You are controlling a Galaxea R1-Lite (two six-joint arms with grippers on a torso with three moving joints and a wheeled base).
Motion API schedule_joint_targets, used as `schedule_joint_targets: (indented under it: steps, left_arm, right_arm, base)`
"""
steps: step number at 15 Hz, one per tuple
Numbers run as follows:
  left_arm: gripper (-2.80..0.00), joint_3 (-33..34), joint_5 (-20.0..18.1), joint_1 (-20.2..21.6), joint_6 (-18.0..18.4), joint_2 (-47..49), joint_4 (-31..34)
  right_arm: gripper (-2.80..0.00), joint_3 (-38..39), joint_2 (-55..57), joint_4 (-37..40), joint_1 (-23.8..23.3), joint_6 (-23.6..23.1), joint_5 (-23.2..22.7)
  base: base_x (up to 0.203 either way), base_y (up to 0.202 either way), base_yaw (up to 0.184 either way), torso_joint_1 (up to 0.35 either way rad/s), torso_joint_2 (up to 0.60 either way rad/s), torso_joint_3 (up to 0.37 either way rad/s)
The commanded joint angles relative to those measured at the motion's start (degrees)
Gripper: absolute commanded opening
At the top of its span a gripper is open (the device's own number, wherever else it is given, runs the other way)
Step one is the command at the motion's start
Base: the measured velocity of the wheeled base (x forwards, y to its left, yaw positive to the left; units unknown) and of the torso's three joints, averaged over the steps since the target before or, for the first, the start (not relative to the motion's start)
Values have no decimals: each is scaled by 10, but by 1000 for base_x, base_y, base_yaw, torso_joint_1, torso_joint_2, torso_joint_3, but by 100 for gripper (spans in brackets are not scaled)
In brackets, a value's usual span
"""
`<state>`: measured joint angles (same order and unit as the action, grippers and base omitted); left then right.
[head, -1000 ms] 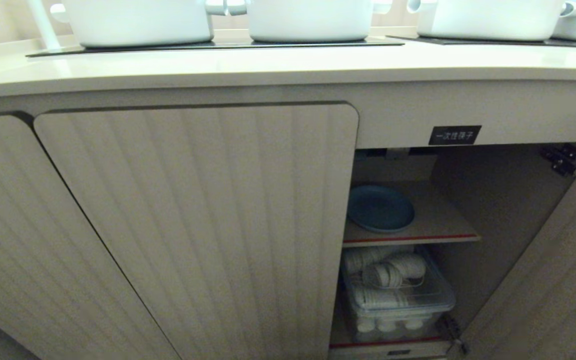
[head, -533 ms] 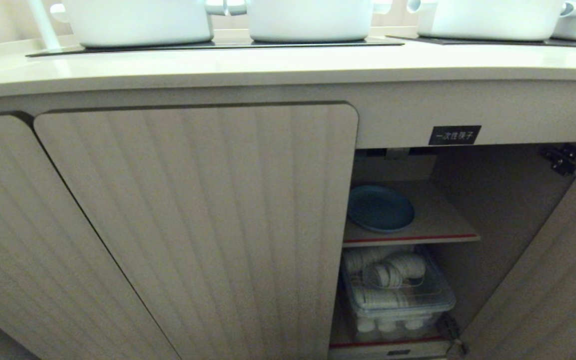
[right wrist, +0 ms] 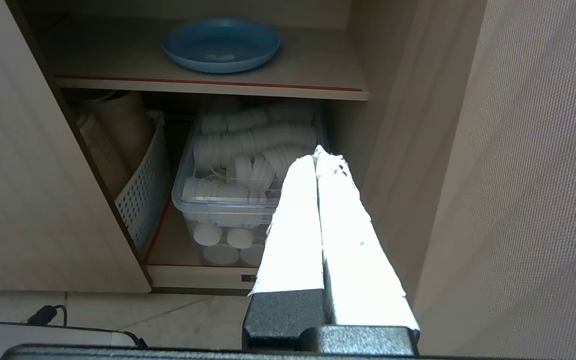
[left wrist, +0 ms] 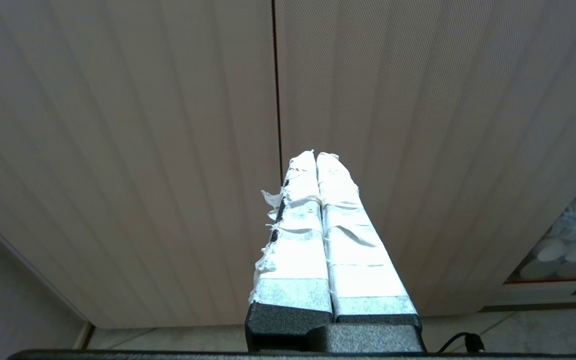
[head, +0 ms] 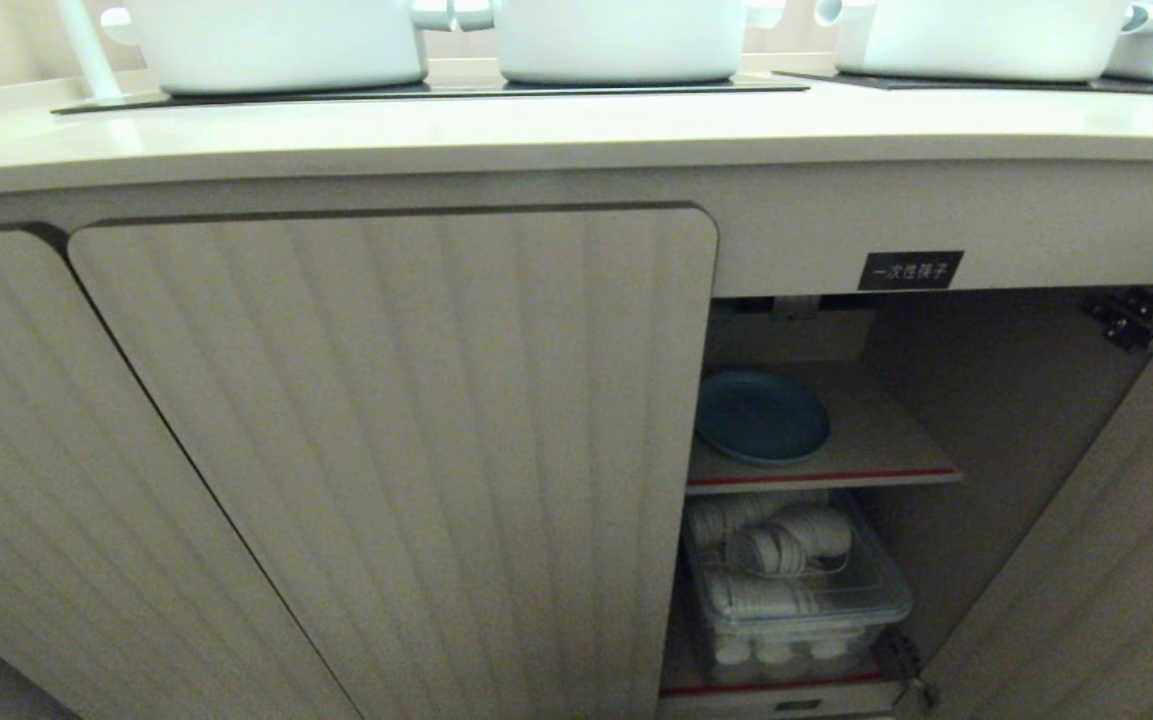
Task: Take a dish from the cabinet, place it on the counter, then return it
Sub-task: Close the cabinet door
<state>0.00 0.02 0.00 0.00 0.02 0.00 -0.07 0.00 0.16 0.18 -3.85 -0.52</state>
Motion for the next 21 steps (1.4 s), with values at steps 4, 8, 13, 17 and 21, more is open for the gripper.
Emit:
schedule_joint_targets:
  steps: [4, 8, 13, 17, 21]
  left_arm:
    - [-280, 0, 0, 0, 0, 0, 0]
    - [-280, 0, 1, 0, 0, 0, 0]
    - [-280, 0, 0, 0, 0, 0, 0]
    - [-280, 0, 0, 0, 0, 0, 0]
    - [-280, 0, 0, 0, 0, 0, 0]
  right_arm:
    - [-280, 0, 0, 0, 0, -7, 0]
    - [-280, 1, 0, 0, 0, -5, 0]
    - [-280, 1, 0, 0, 0, -6, 0]
    - [-280, 1, 0, -1, 0, -5, 0]
    - [-280, 0, 0, -1, 0, 3, 0]
  base:
    - [0, 0, 0, 0, 0, 0]
    - [0, 0, 0, 0, 0, 0]
    - [0, 0, 0, 0, 0, 0]
    - [0, 0, 0, 0, 0, 0]
    - [0, 0, 0, 0, 0, 0]
